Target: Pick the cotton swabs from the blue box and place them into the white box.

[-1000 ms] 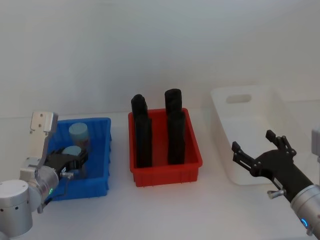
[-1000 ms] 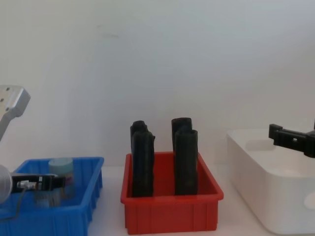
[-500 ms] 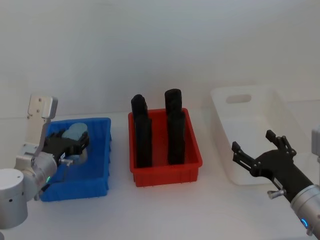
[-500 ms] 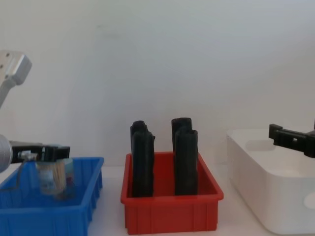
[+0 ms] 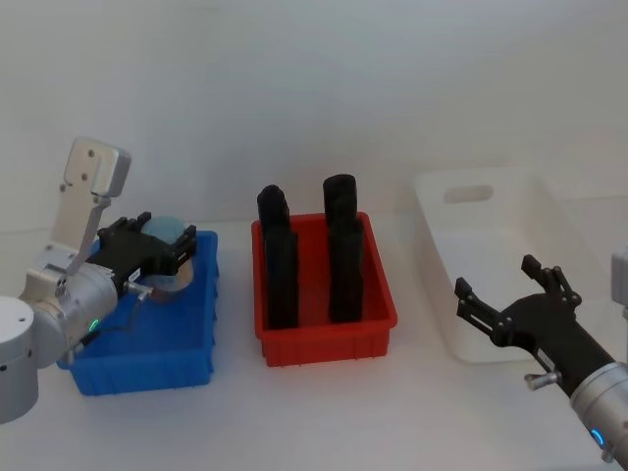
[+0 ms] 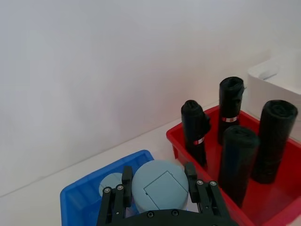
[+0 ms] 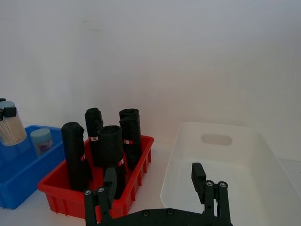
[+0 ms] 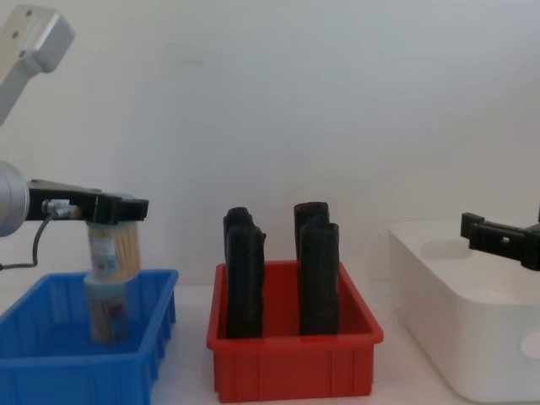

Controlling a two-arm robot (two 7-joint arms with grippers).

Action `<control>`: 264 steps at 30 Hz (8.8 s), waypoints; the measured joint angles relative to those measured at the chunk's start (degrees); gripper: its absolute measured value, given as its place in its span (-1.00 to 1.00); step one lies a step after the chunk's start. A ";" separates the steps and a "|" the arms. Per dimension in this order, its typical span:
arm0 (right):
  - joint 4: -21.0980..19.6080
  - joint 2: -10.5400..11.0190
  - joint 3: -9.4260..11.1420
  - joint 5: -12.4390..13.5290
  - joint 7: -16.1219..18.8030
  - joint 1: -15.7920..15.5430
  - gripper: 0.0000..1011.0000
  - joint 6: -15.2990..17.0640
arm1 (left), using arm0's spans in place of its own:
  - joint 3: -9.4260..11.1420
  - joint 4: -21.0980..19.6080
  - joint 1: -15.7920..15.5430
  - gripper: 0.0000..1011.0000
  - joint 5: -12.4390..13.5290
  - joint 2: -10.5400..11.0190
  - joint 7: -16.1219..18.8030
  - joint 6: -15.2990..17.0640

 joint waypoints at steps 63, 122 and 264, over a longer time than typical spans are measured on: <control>0.88 -0.16 -1.21 -2.48 12.88 3.04 0.98 2.26 | 3.44 -11.29 -1.22 0.33 -1.25 0.65 -26.09 11.37; 23.16 -11.53 -8.29 -8.65 35.04 22.32 0.50 1.60 | 3.51 -11.36 -1.27 0.33 -1.29 0.59 -26.50 11.48; 31.61 -4.73 1.79 -5.57 0.42 26.52 0.98 3.28 | 3.52 -11.36 -1.27 0.98 -1.29 0.59 -26.49 11.49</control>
